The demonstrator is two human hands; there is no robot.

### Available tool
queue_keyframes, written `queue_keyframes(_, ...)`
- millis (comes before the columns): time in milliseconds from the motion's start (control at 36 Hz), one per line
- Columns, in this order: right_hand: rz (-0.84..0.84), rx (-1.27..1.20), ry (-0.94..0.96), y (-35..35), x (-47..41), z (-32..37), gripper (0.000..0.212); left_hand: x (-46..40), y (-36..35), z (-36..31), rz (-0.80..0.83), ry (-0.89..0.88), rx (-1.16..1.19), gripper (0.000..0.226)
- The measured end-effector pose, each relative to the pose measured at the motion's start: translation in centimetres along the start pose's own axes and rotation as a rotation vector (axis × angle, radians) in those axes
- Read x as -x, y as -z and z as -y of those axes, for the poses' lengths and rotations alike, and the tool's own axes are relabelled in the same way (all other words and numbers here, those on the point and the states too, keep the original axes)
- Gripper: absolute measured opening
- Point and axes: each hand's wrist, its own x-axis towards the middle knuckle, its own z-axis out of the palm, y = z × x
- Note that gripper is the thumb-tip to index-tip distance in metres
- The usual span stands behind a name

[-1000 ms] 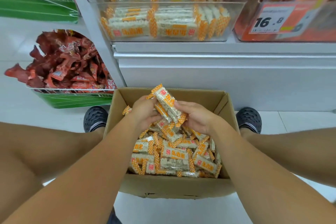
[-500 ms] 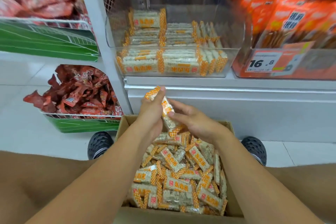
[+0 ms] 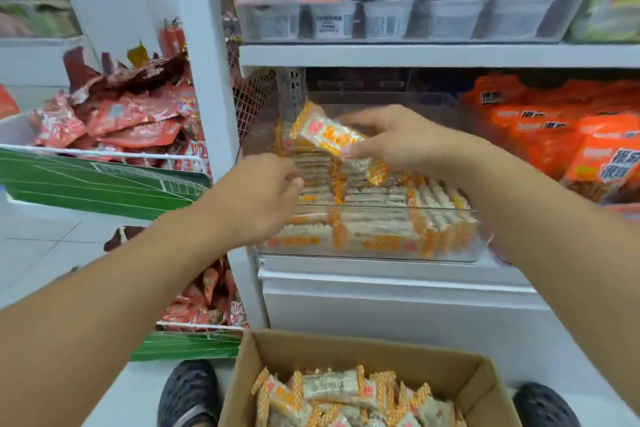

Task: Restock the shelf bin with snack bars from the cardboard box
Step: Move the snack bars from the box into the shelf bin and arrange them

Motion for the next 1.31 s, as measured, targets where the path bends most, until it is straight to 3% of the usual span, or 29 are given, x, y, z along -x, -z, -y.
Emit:
queue_keyframes(56, 0.101, 0.232, -0.020, -0.6, -2.8, -0.8, 0.061, -0.9, -0.9, 0.0, 0.154, -0.003, -0.047, 0.043)
queue_keyframes(139, 0.223, 0.310, 0.006, -2.0, -6.0, -1.7, 0.064, -1.8, -1.9, 0.1, 0.274, -0.005, 0.001, 0.047)
queue_keyframes(278, 0.155, 0.693, 0.111, -4.2, -10.0, -2.5, 0.064, -2.8, -3.0, 0.8, 0.406, 0.031, 0.038, 0.045)
queue_keyframes(389, 0.145, 0.780, 0.131, -4.9, -10.5, -3.7, 0.063, -3.5, -3.1, 1.3, 0.452, 0.024, 0.051, 0.047)
queue_keyframes(528, 0.192, 0.692, 0.169, -4.8, -11.3, -4.8, 0.067, -3.6, -3.6, 1.2, 0.392, -0.005, 0.017, 0.055)
queue_keyframes(722, 0.063, 0.452, 0.274, -5.6, -12.1, -5.2, 0.063, -3.5, -4.0, 1.0, 0.326, -0.010, 0.026, 0.059)
queue_keyframes(861, 0.039, 0.400, 0.247, -5.4, -11.8, -5.3, 0.068, -3.5, -4.2, 1.3, 0.290, 0.022, 0.089, 0.059)
queue_keyframes(1056, 0.015, 0.424, 0.154, -5.5, -11.5, -4.7, 0.100, -3.5, -4.1, 1.2, 0.271, 0.037, 0.079, 0.055)
queue_keyframes(1167, -0.007, 0.237, 0.005, -5.4, -11.4, -4.5, 0.119, -3.5, -4.2, 1.3, 0.263, 0.027, 0.071, 0.056)
queue_keyframes(1306, -0.064, 0.258, 0.034, -6.3, -11.3, -4.2, 0.106, -3.6, -4.4, 1.5, 0.259, 0.007, 0.053, 0.059)
